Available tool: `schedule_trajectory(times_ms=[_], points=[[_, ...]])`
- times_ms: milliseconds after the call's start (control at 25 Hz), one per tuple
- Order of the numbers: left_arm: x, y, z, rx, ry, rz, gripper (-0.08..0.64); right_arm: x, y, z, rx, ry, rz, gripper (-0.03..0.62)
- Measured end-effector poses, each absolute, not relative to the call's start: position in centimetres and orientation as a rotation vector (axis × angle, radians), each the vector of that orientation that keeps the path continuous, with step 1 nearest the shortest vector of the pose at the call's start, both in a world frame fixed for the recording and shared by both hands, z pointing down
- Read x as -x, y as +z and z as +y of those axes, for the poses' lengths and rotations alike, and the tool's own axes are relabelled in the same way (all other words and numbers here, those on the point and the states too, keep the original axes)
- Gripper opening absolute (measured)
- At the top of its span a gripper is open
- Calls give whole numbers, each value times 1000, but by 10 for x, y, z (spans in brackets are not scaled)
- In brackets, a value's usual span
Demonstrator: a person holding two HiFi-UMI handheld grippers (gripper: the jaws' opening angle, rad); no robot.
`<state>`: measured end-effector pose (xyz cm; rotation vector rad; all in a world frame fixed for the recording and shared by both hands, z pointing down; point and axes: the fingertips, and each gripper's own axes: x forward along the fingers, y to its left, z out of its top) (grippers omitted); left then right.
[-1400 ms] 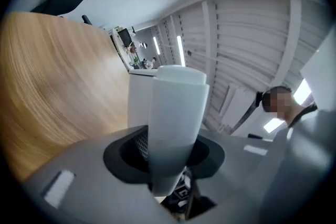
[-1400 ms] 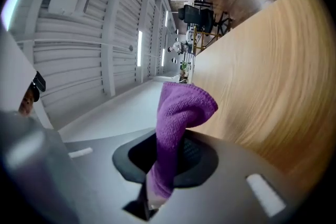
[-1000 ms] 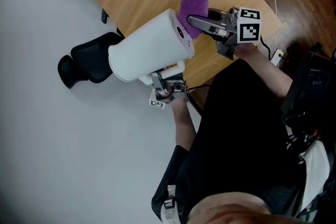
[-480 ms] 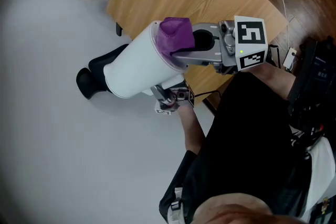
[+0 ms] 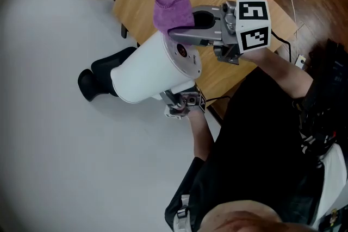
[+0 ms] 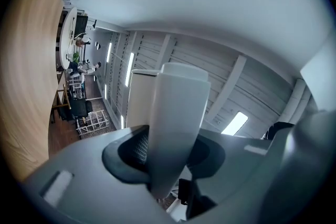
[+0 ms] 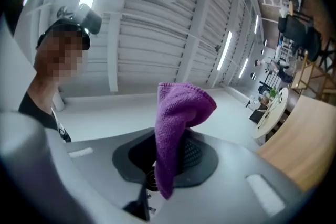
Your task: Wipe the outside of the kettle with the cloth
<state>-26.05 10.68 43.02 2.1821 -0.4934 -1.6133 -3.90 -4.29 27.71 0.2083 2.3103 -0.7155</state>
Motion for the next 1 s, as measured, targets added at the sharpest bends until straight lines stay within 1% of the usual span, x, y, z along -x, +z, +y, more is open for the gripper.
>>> schedule_trajectory(times_ms=[120,280,440,520,640,720,840,920,1000], points=[[269,451,110,-2161,-1603,-497,64,37,264,-15,-352,-657,2267,46],[271,450,107,-2118,-1670,-478,64,26,253,31,-502,-469,2264,46],[277,444,110,-2085,-1774,-412,66,24,259,68,-585,-401,2319,46],[279,440,112,-2083,-1818,-391,67,30,276,71,-588,-367,2350,46],[281,439,114,-2076,-1866,-362,67,42,316,49,-468,-488,2446,46],[283,437,115,-2081,-1874,-354,67,41,326,27,-362,-596,2454,46],[282,430,116,-2112,-1860,-355,67,22,285,29,-469,-666,2312,46],[278,427,116,-2134,-1842,-344,67,16,253,46,-592,-636,2253,46],[272,427,117,-2142,-1833,-310,67,22,243,60,-647,-597,2275,48]])
